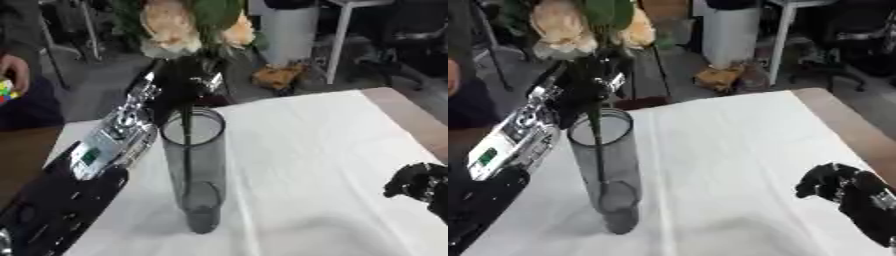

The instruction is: Arrange flowers into the vase.

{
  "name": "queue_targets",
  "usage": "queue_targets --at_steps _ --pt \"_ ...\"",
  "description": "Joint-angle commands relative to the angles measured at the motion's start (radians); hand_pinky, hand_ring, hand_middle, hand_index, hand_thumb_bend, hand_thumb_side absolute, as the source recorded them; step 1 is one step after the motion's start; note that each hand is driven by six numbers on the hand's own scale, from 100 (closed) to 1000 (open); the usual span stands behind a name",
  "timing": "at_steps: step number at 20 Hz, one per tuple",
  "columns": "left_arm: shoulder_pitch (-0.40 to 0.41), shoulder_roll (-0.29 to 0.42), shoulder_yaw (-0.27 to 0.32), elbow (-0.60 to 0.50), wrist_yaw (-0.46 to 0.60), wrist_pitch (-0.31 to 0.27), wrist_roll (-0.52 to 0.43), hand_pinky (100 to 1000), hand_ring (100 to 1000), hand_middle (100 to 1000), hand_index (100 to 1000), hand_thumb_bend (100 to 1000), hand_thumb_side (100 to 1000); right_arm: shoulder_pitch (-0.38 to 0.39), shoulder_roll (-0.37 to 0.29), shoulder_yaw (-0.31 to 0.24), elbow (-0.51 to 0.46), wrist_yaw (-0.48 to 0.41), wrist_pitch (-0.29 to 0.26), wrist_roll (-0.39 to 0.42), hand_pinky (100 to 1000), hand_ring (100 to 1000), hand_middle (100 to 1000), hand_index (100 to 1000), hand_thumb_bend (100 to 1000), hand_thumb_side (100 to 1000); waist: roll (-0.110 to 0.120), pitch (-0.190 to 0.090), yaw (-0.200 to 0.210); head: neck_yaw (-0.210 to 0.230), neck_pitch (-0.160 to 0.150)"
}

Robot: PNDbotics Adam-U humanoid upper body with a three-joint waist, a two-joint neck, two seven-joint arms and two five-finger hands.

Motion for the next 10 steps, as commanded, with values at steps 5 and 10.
queue_targets --at_steps 5,10 --pt "-0.012 0.028 0.026 -0.022 -0.028 -0.001 -0.017 557 491 303 688 335 101 -0.010 -0.011 -0.010 -0.009 0.007 -0.002 0.001 681 665 599 668 733 744 0.003 -0.014 0.001 -0.004 -0.011" --pt "-0.008 0.034 0.025 -0.022 -0.038 0.007 -0.025 592 516 324 698 292 123 -0.010 -0.011 -0.010 -0.009 0.007 -0.002 0.001 681 665 599 668 733 744 0.004 -0.014 0.002 -0.006 -0.012"
